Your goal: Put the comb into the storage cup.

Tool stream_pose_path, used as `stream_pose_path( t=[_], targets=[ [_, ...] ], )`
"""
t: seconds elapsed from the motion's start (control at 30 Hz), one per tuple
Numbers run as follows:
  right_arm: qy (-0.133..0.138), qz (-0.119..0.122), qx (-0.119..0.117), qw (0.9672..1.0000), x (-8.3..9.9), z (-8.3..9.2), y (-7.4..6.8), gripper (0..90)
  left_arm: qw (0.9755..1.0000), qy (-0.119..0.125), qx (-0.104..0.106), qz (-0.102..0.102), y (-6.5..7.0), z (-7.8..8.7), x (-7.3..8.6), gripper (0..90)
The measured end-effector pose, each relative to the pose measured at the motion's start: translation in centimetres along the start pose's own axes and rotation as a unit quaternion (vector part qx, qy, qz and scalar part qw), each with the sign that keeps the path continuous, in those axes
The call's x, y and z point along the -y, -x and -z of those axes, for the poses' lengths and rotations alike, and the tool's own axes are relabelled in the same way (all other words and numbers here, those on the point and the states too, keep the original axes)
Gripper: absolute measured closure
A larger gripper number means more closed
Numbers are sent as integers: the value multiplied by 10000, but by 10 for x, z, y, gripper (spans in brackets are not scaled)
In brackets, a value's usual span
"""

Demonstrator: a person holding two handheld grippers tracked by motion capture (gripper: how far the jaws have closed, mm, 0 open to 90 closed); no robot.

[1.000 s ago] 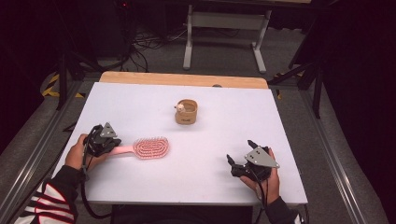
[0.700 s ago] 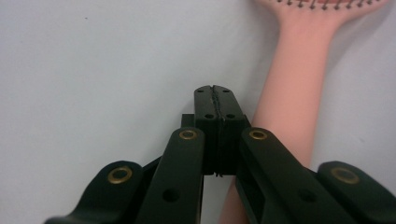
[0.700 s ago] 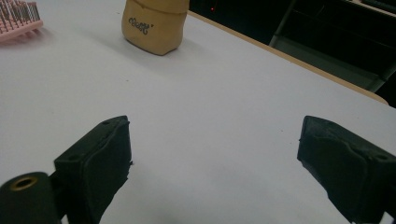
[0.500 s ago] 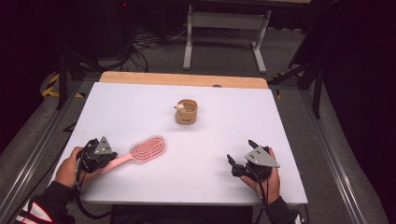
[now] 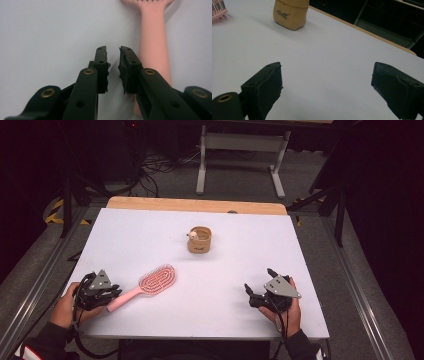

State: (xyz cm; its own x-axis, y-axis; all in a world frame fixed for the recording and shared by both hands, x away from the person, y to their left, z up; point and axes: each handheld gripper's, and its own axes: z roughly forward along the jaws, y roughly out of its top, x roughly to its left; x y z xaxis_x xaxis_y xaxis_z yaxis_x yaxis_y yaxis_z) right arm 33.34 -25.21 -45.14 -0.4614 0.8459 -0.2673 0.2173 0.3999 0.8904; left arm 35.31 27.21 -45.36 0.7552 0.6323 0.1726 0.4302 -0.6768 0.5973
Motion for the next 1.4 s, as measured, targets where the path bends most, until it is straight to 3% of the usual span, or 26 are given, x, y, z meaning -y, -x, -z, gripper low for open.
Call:
stream_pose_path(
  t=[0.13, 0.3, 0.47, 0.53, 0.63, 0.87, 1.07, 1.13, 1.17, 1.2, 1.4],
  targets=[
    [-10, -6, 10, 10000, 1, 0, 1, 103, 9998, 172, 113, 4, 1, 5, -4, 723],
    [-5, -7, 8, 10000, 1, 1, 2, 103, 9997, 230, 66, 22, 4, 4, -9, 644],
    [-38, 19, -5, 10000, 1, 0, 1, 103, 9994, 328, 58, 136, 2, 6, -10, 424],
    [-45, 21, -18, 10000, 1, 0, 0, 103, 9989, 387, 216, 169, 2, 6, -10, 334],
    [-61, 39, -40, 10000, 1, -1, 0, 103, 9986, 393, 251, 246, 3, 3, -10, 210],
    [-115, 97, -79, 9999, 1, -2, -2, 105, 9966, 602, 358, 439, 6, -2, -13, 104],
    [-142, 109, -103, 9998, 1, -2, -2, 105, 9987, 288, 271, 317, 9, -14, -20, 130],
    [-147, 122, -107, 9998, 1, -3, -2, 105, 9993, 78, 221, 299, 9, -18, -25, 159],
    [-154, 123, -110, 9997, 1, -3, -2, 105, 9993, -69, 249, 280, 9, -21, -29, 178],
    [-161, 130, -106, 9997, 1, -3, -3, 105, 9992, -173, 271, 250, 10, -23, -32, 253],
    [-164, 102, -98, 9998, 2, -3, -2, 105, 9968, -529, 566, 193, 11, -35, -45, 404]
  ],
)
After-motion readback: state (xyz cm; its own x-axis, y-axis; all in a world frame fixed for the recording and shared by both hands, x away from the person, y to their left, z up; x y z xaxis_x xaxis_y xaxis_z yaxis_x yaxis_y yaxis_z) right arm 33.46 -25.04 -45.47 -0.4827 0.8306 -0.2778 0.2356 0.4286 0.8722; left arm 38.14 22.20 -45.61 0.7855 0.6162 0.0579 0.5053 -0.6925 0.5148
